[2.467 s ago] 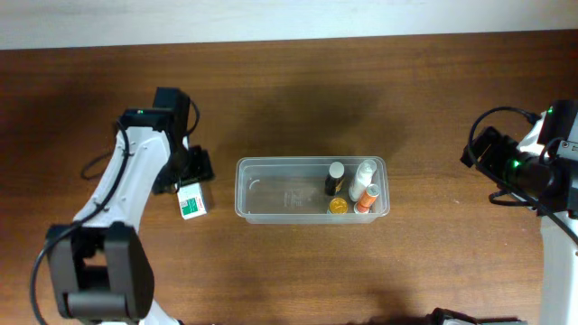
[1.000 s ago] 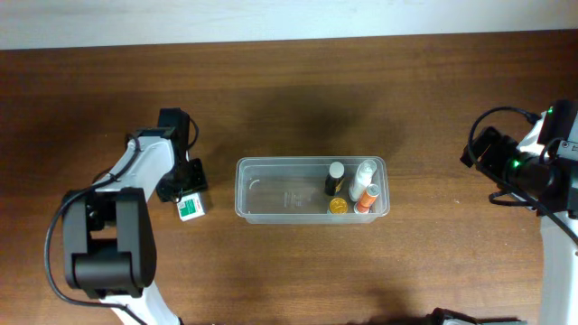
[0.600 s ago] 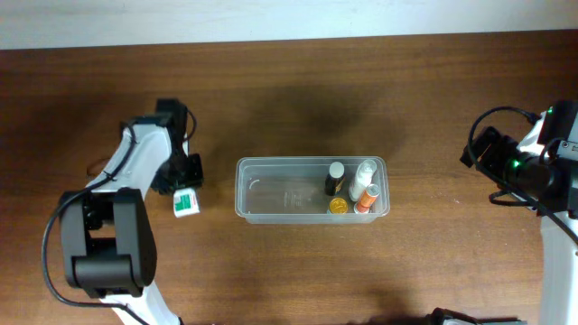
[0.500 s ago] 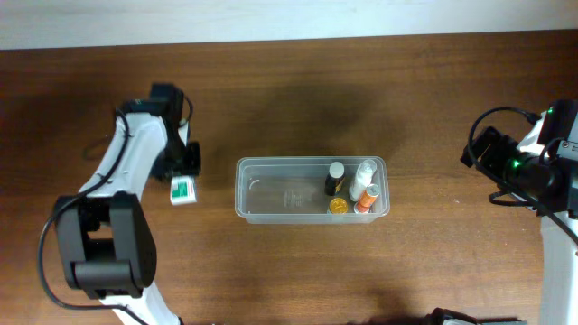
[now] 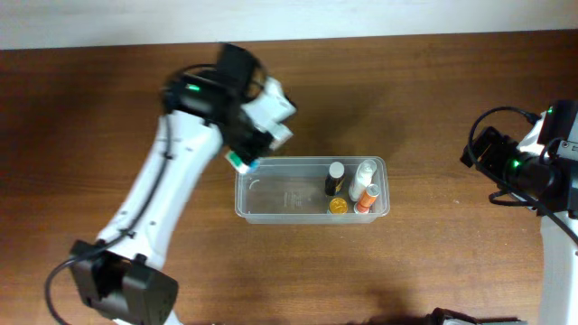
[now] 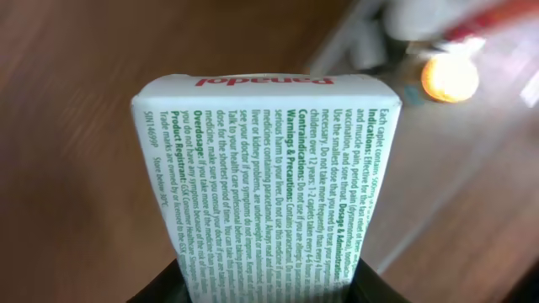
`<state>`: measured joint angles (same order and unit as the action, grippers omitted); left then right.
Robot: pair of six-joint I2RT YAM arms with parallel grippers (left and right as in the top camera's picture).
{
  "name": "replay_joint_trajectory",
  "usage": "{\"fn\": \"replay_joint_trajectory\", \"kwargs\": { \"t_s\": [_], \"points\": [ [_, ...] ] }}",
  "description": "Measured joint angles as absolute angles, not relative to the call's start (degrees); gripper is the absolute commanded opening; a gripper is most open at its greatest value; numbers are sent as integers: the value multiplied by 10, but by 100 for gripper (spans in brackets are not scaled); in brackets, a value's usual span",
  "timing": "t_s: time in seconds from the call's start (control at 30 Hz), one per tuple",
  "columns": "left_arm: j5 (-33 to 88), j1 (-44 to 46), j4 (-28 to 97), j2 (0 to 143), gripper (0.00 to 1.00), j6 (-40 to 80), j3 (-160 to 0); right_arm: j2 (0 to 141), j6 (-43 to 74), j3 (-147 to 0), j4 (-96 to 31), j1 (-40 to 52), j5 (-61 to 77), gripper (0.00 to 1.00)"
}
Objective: Pack container
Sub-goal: 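Carry the Panadol box into the container and lay it flat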
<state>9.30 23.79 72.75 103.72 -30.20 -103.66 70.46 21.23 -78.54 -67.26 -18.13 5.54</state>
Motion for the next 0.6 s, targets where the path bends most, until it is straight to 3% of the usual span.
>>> {"fn": "replay_joint_trajectory", "kwargs": {
  "t_s": [0.27, 0.37, 0.6],
  "points": [
    [87, 298, 722, 1037, 36, -429, -1014, 705, 212, -785, -673, -181, 55, 98],
    [85, 298, 701, 1037, 51, -477, -976, 705, 212, -785, -673, -181, 55, 98],
    [105, 298, 659, 1038, 55, -542, -888, 705, 212, -785, -672, -181, 55, 98]
  ]
}}
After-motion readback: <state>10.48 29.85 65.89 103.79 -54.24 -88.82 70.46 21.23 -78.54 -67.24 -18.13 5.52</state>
